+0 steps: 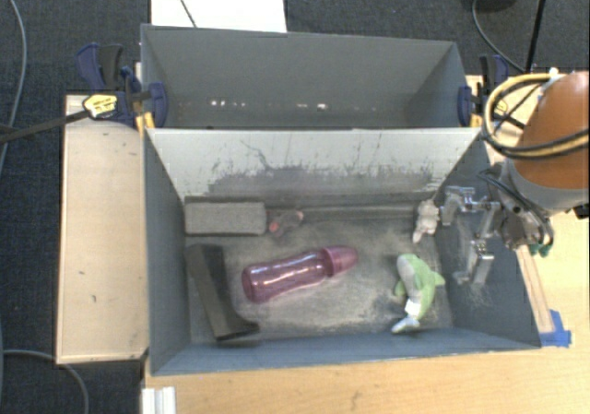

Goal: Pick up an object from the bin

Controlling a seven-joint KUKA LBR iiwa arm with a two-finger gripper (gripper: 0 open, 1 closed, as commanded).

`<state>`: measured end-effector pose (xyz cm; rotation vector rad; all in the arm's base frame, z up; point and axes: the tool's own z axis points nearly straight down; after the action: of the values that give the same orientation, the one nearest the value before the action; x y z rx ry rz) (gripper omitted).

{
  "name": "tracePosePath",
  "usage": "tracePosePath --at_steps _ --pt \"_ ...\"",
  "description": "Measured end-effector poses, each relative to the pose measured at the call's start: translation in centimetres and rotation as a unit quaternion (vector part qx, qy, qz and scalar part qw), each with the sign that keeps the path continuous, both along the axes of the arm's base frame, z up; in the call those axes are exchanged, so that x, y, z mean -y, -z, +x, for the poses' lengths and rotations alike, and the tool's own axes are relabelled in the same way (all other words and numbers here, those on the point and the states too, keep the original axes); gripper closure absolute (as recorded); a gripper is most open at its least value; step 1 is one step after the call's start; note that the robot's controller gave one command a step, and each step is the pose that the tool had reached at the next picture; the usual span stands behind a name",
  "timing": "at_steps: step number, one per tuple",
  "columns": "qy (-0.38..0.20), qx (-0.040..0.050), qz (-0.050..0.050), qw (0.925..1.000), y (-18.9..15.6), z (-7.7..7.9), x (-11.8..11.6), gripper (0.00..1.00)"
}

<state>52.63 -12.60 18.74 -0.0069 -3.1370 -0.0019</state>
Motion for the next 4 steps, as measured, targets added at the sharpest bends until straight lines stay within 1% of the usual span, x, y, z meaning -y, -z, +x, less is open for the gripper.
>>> tracePosePath --at_steps 1,2,3,4 --pt "-0.002 0.0040 -0.001 1.0000 -0.5 0.2 0.0 0.00" --pt "-0.023 0.0062 -0.001 0.9997 4.7 0.2 -0.2 0.00" --pt "-0.110 0.0053 -0.001 0.9939 10.1 -0.6 -0.9 0.00" --pt "-0.166 0.0056 -0.001 0.9860 12.1 0.0 -1.0 0.00"
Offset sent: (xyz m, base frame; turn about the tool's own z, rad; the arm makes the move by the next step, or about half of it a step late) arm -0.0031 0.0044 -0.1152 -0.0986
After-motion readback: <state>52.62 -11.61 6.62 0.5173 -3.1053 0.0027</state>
